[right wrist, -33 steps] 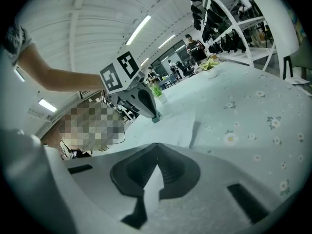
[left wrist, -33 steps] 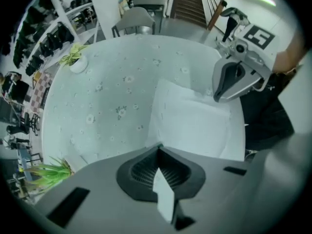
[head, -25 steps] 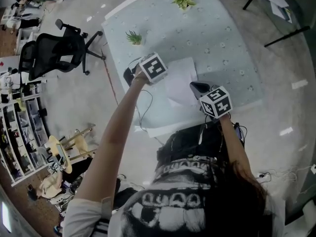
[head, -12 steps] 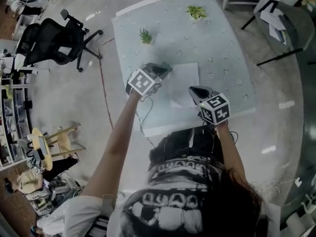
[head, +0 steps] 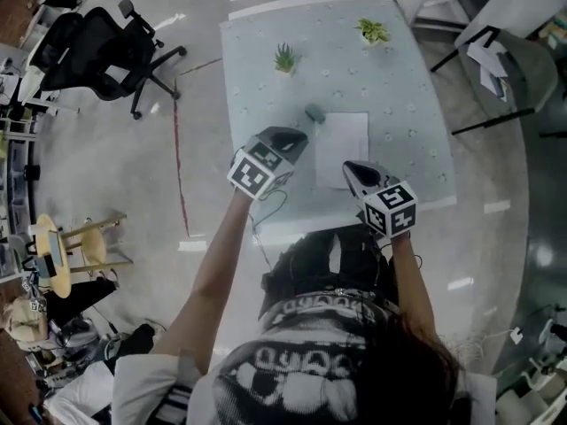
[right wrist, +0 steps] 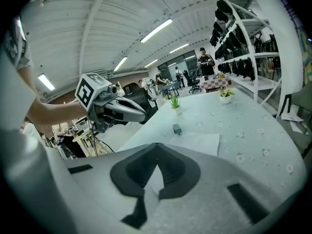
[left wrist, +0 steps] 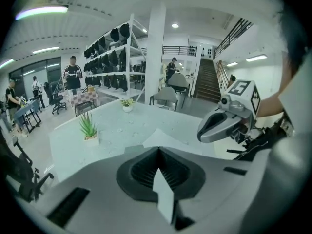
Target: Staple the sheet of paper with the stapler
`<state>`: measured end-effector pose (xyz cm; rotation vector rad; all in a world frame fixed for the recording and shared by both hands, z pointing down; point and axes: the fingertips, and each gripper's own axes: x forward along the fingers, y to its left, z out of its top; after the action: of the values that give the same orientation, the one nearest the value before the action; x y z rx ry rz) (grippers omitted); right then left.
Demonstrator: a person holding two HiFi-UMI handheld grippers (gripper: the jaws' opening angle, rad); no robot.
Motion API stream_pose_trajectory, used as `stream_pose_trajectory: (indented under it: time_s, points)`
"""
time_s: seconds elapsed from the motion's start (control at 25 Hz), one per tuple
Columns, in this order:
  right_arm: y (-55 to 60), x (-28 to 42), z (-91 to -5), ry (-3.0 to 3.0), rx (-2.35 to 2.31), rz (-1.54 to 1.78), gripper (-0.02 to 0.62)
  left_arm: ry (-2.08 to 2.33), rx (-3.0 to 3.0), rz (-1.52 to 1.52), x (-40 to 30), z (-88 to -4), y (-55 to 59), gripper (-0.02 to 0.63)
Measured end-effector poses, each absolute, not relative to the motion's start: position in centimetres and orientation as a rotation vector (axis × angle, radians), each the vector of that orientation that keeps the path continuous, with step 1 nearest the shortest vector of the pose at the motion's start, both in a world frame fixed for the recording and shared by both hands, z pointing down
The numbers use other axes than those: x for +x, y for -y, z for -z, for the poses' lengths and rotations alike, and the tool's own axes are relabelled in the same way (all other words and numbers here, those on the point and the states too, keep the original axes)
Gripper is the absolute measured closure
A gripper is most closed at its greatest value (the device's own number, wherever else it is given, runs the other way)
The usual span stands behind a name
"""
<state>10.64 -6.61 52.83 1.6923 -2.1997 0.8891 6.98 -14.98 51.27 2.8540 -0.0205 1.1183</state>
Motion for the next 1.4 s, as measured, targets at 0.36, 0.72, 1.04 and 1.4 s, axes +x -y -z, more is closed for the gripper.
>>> stream_pose_trajectory:
  time_s: [0.36,0.72,1.04,1.4]
  points:
    - [3.8,9.1,-53.0,2.204,1.662,-0.883,0.592,0.150,2.845,-0.929,3.7,-50.2,11.6,0.603]
    - [0.0,8.9,-51.0,2.323,1.536,-0.784,0.591,0.430,2.800,-0.825,1.2,-48.8,6.9,0.603]
    - [-5.6,9.6,-49.3,2.425,1.440,-0.704,0.592,0.679,2.753,-0.754,0.1,-47.8,-0.3,0.603]
    - [-12.0,9.1,-48.4,2.498,1.357,-0.601,0.592,0.766,2.727,-0.717,0.9,-48.0,-9.7,0.603]
